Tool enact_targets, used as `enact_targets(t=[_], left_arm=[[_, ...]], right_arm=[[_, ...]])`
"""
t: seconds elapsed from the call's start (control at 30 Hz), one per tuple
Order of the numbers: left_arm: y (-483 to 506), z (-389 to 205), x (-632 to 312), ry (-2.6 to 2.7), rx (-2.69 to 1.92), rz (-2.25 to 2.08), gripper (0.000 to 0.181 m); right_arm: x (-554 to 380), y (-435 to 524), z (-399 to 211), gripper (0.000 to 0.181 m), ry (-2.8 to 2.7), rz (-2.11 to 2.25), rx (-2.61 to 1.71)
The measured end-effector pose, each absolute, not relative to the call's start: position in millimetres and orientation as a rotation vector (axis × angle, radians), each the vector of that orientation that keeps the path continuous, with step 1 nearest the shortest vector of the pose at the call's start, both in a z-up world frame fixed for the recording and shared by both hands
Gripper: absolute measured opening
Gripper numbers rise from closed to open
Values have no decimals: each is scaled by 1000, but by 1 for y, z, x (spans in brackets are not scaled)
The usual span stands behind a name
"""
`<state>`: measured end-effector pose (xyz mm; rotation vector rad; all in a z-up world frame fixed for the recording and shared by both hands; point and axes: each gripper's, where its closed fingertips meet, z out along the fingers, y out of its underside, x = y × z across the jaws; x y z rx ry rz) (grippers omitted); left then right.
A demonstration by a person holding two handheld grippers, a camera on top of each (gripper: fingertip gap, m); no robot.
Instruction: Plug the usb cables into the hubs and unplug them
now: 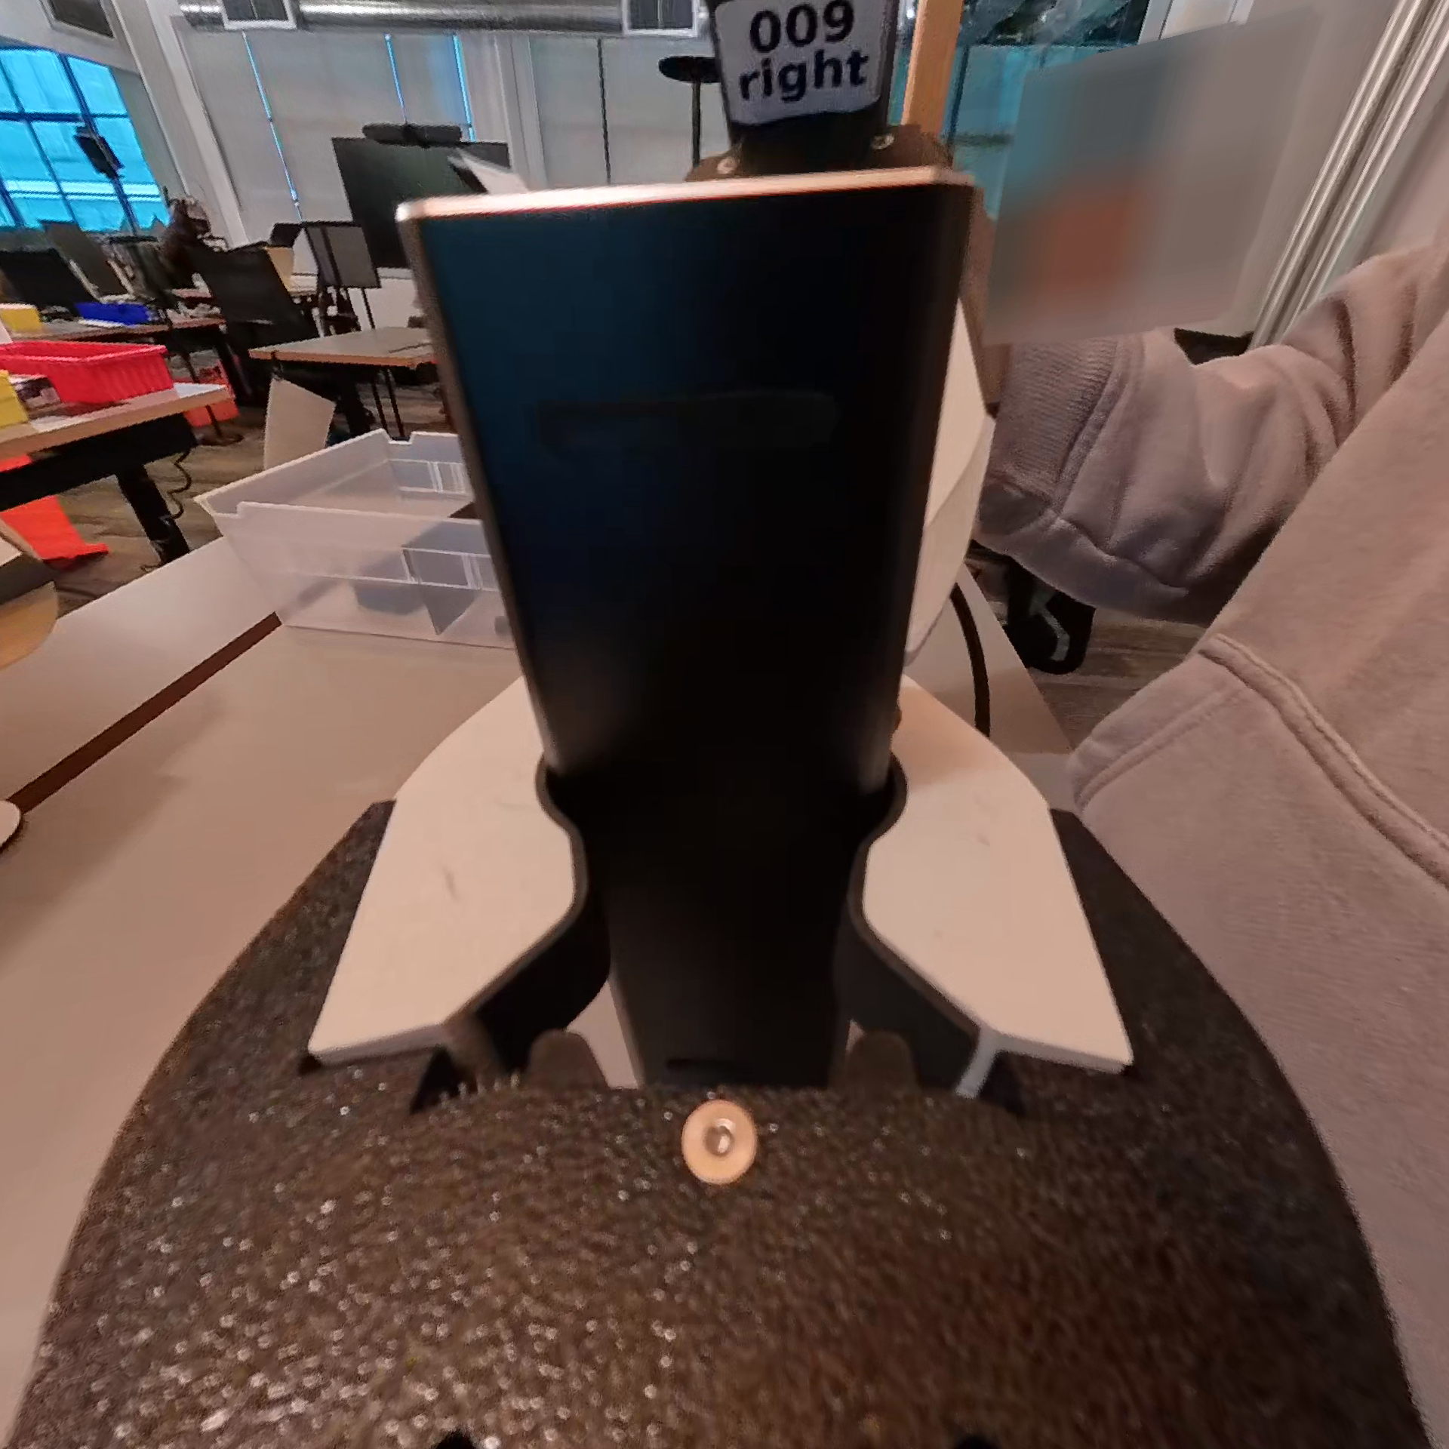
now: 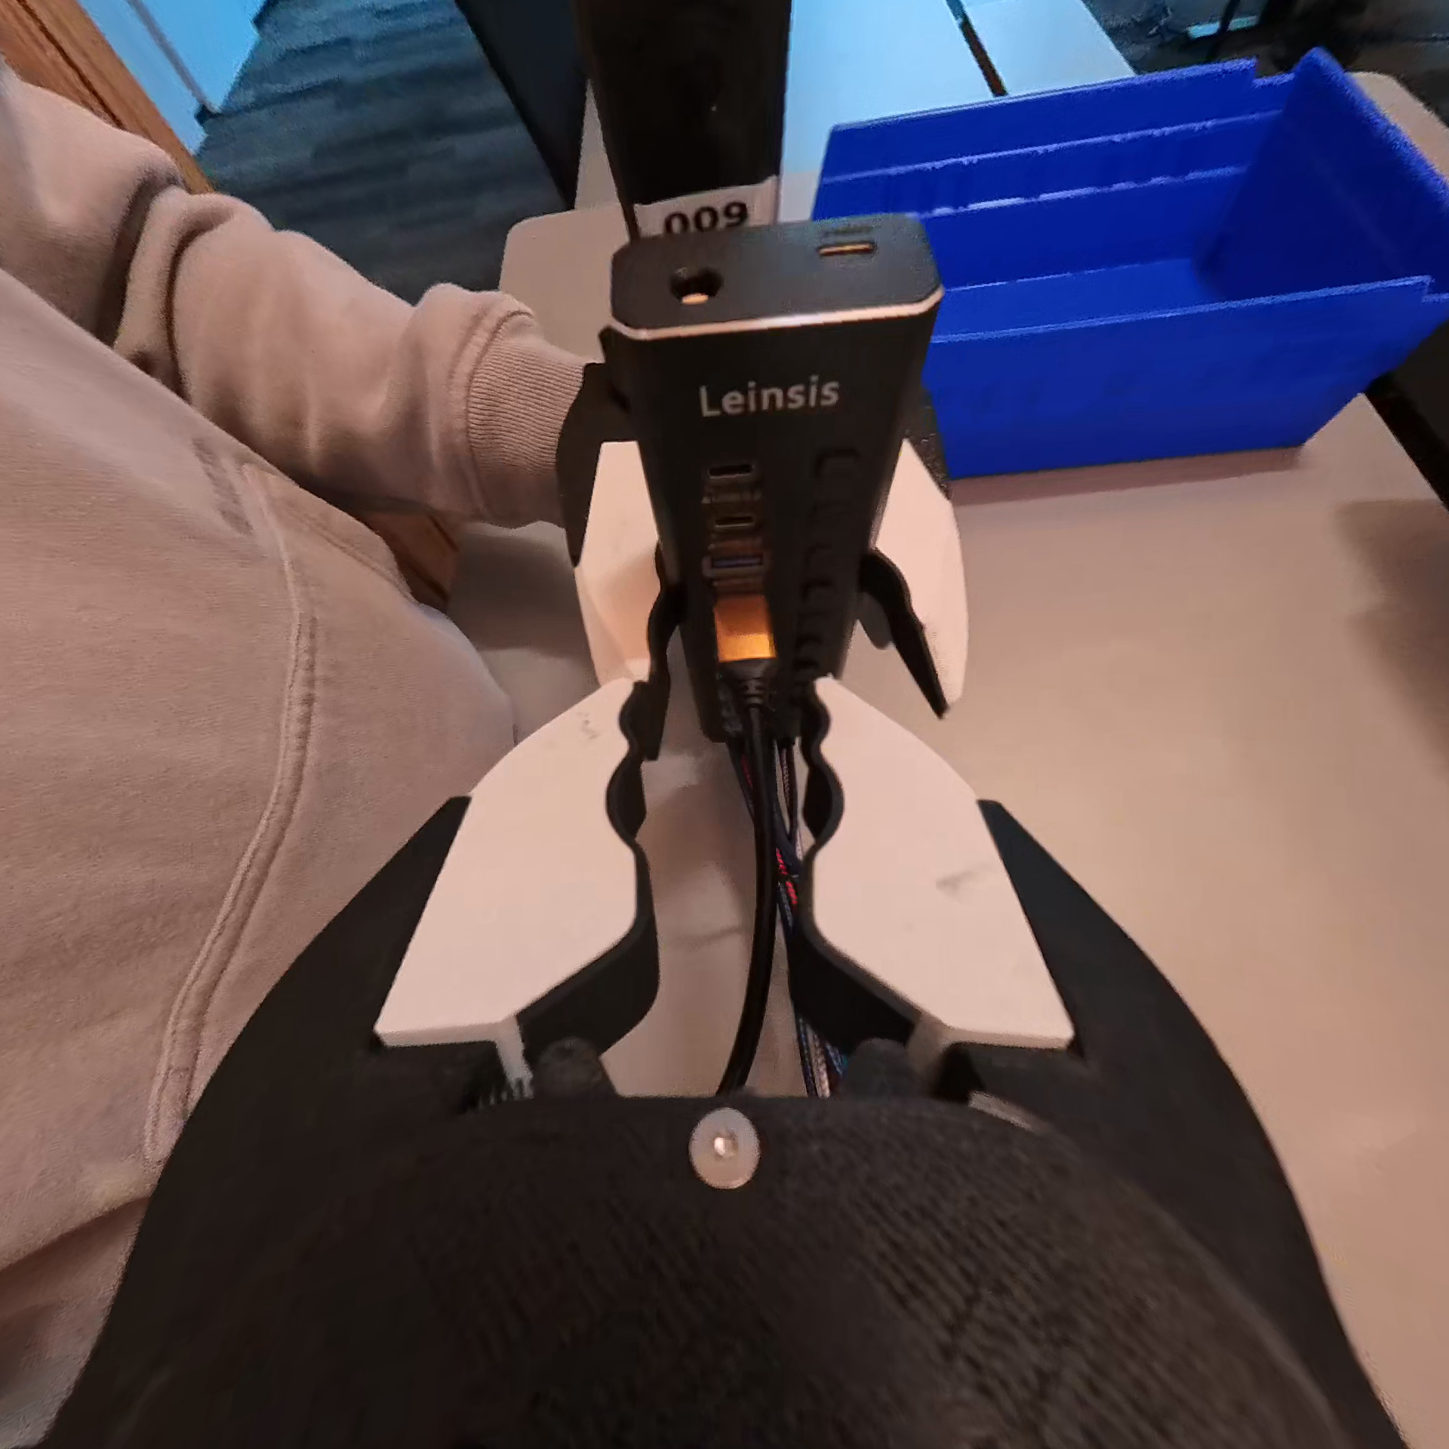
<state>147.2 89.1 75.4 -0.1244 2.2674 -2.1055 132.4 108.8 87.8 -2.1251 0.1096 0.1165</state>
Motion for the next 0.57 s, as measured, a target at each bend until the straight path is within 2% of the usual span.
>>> enact_targets(t=[0.03, 0.3, 0.57], left_arm=[[88, 75, 146, 2270, -103, -2101, 72], [83, 71, 138, 2279, -74, -2144, 72], [79, 70, 133, 2262, -55, -2170, 72]], right_arm=[[129, 111, 88, 31, 92, 129, -2113], [129, 119, 84, 15, 73, 105, -2047], [124, 115, 80, 15, 69, 84, -2121]])
